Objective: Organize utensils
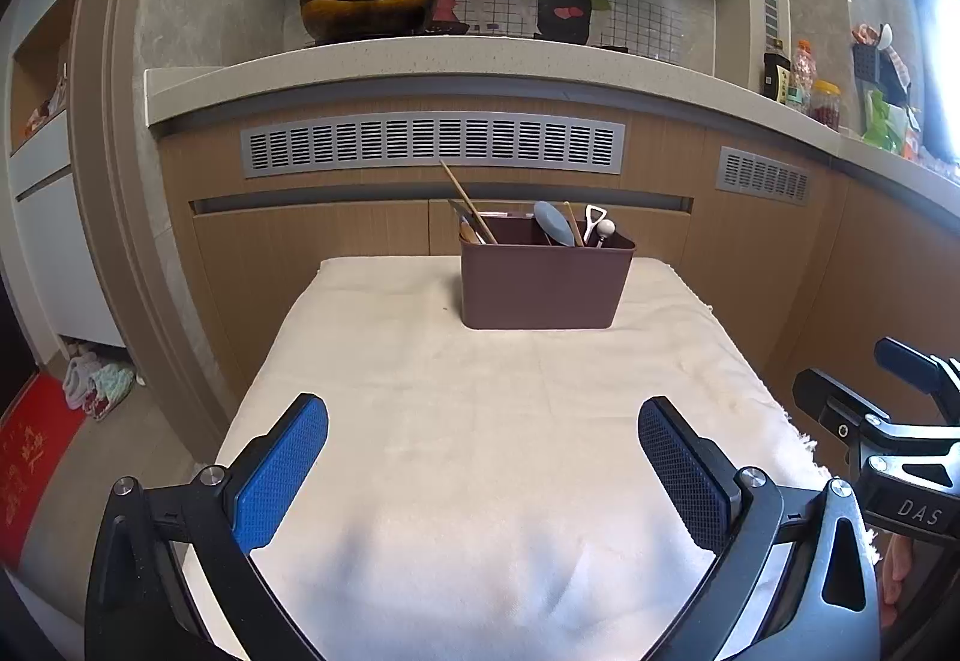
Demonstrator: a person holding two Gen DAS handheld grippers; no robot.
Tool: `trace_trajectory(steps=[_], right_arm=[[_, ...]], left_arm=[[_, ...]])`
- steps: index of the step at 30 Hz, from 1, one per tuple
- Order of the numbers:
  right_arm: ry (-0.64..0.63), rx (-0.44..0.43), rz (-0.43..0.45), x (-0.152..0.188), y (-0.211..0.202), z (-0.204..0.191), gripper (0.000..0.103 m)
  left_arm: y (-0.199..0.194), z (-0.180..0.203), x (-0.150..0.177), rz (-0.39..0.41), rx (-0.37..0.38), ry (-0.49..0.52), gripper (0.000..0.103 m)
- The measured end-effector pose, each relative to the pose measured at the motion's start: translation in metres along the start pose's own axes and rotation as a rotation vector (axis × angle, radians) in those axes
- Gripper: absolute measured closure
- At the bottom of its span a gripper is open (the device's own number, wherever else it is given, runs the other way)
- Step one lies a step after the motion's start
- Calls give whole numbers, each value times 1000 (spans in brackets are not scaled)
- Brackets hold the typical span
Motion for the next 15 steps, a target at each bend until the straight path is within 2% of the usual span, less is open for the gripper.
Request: trace_trajectory(steps=[15], right_arm=[[3, 3, 6, -3, -3, 2, 0]], left_arm=[[-4, 7, 0, 2, 8, 20, 0]])
Point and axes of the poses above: each gripper's, at about its wrist camera, not at the fingertips, and y roughly the way its jaws point, z to its right, x to its underside, the point moved 8 cm from there along y, roughly the way its jaws point, and after that the axes turned 11 degrees about z, right-handed, at the moved point
